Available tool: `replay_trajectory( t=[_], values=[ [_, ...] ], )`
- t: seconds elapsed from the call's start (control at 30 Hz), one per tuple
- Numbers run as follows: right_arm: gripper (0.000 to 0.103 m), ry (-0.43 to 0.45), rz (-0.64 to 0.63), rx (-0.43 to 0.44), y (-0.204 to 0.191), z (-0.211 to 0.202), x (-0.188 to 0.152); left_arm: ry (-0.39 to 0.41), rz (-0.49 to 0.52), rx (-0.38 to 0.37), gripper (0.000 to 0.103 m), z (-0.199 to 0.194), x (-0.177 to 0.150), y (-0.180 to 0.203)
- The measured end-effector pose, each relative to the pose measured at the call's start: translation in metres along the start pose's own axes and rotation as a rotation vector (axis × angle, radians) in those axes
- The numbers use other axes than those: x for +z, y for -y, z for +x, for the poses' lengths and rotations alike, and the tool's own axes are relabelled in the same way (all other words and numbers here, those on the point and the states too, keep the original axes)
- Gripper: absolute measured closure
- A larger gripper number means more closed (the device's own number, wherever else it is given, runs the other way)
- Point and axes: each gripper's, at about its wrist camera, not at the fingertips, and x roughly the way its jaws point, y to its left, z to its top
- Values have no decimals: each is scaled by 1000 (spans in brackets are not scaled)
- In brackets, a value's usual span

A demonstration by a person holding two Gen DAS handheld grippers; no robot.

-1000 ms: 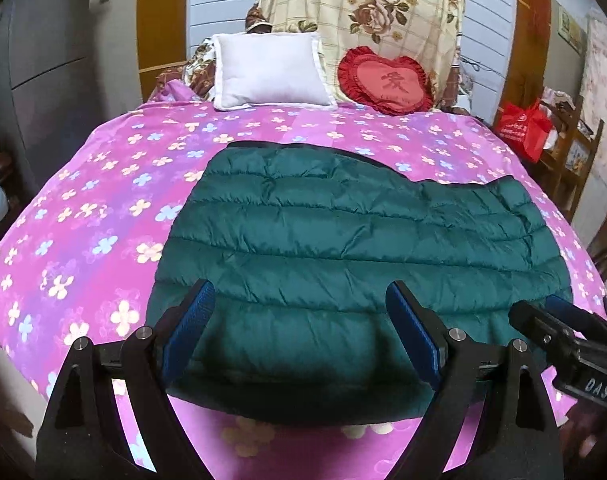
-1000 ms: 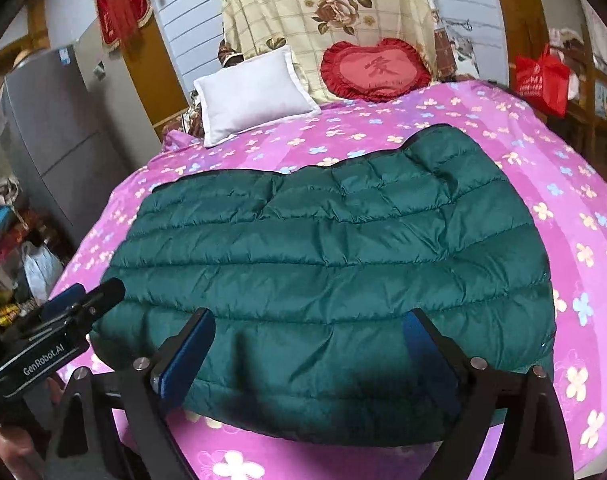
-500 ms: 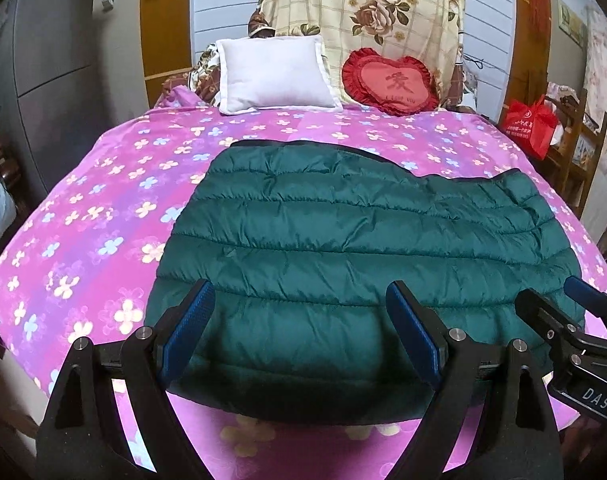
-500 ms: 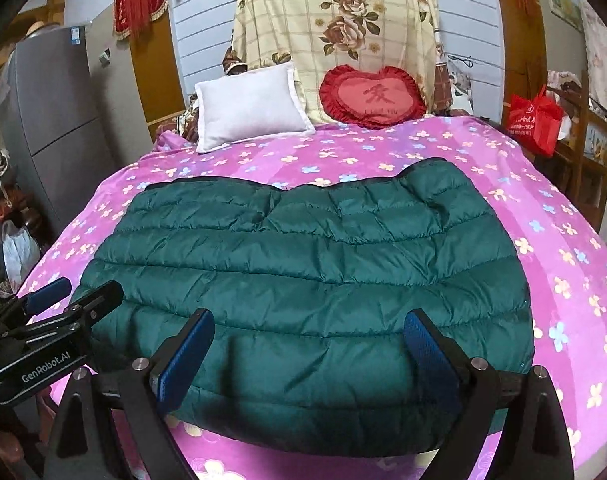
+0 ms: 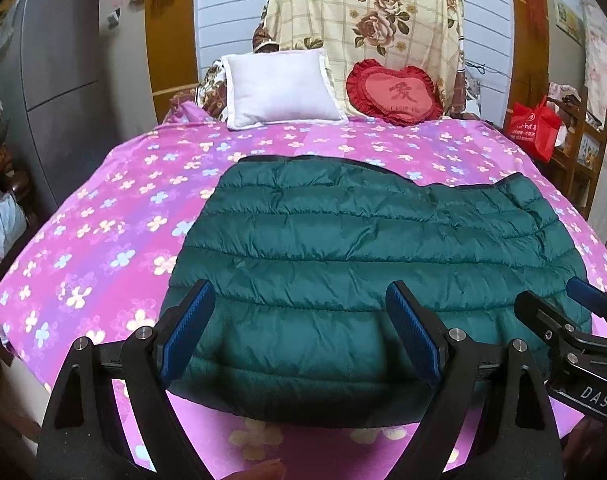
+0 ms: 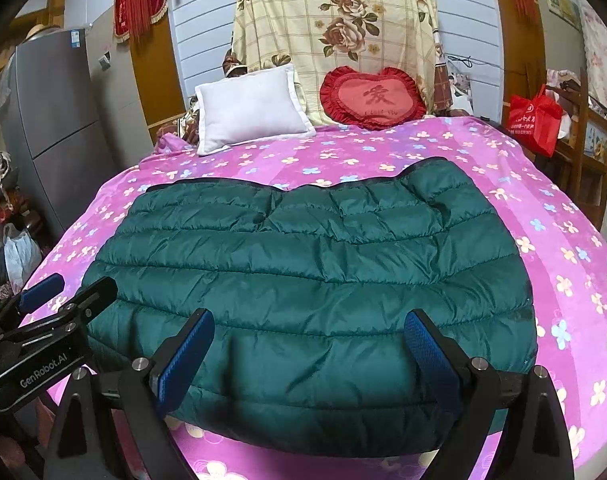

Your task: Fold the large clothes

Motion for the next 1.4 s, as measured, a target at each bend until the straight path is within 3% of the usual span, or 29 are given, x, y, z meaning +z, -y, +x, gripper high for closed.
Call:
replay_trajectory(
  t=[1.13, 1.4],
  values=[
    [8, 3, 14, 15, 3, 4, -6, 10, 0, 2, 16, -2, -5, 0],
    [1, 1, 17, 15, 3, 3, -7, 10, 4, 0, 16, -2, -6, 0]
  ],
)
